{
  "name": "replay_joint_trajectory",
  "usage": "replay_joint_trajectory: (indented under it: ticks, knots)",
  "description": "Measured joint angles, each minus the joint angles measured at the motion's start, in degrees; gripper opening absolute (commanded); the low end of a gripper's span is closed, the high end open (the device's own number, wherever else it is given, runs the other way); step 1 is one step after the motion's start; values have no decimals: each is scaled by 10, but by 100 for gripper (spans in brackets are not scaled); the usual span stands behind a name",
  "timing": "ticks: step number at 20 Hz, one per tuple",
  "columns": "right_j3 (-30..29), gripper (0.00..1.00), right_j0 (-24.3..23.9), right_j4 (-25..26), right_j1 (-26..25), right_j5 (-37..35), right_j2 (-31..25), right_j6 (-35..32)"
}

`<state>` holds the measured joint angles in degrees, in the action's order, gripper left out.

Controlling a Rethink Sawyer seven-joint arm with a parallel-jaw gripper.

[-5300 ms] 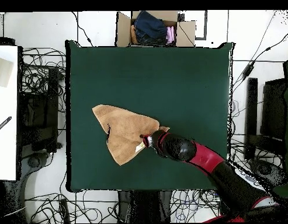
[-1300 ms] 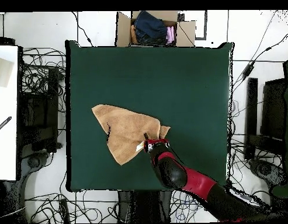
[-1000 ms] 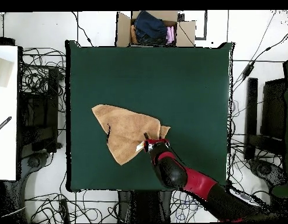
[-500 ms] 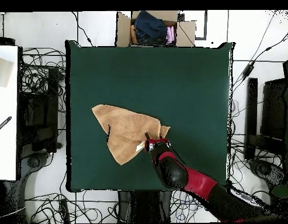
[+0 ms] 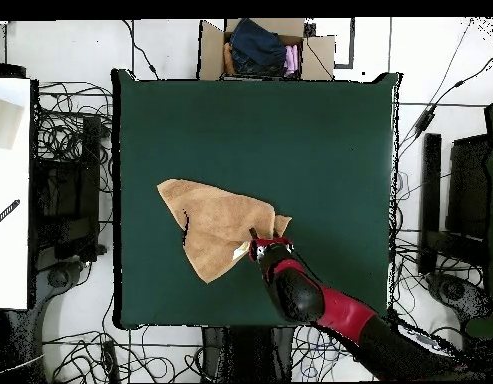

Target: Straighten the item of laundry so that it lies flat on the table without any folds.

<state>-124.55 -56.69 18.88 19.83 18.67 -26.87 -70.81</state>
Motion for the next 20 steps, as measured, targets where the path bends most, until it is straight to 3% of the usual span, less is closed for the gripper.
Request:
replay_joint_trajectory:
  ticks: [10, 20]
  knots:
    - [0, 100, 1, 0, 16, 0, 0, 0]
    - [0, 100, 19, -19, 50, -45, 0, 0]
